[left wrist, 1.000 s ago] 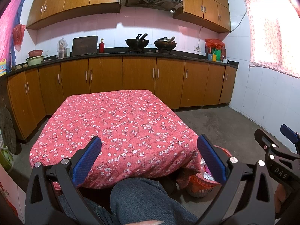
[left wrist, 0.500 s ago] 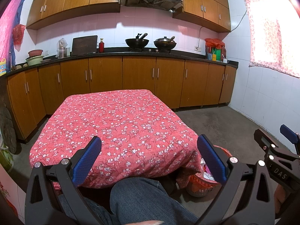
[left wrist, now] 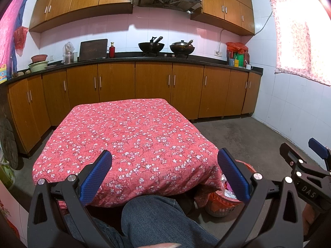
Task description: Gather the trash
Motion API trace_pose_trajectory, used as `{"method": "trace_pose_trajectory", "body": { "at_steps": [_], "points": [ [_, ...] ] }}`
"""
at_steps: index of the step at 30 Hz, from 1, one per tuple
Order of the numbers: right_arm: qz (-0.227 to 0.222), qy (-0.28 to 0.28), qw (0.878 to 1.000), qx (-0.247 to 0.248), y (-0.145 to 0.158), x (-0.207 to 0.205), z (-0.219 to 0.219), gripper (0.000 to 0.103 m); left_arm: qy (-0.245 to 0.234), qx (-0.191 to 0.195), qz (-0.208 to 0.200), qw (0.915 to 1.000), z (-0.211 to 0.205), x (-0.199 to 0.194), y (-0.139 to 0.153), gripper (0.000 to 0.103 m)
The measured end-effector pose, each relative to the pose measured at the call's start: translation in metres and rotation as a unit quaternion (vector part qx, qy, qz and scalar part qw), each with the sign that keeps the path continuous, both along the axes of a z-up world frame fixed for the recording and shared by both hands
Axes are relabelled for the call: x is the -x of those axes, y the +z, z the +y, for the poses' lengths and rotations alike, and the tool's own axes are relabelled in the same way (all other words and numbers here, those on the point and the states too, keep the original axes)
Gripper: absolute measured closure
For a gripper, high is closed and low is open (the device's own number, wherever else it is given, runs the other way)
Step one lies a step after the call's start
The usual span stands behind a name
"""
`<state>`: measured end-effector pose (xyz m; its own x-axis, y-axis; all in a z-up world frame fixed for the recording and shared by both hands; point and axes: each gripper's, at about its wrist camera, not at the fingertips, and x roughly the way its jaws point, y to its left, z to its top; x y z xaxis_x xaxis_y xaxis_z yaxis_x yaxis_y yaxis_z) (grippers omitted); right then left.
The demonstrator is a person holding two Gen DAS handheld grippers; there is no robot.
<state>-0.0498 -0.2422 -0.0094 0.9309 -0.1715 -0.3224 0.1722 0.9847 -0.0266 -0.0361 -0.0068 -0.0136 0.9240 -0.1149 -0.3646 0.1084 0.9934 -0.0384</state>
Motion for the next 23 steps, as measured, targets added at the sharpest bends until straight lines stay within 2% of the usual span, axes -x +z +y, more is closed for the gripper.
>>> {"method": "trace_pose_trajectory", "body": {
  "at_steps": [23],
  "points": [
    [0.001, 0.001, 1.000, -0.001, -0.0022, 0.0001, 0.0026, 0.004, 0.001, 0.001, 0.000, 1.0000, -0.0006, 0.0015, -0.0022, 0.002]
  ]
}}
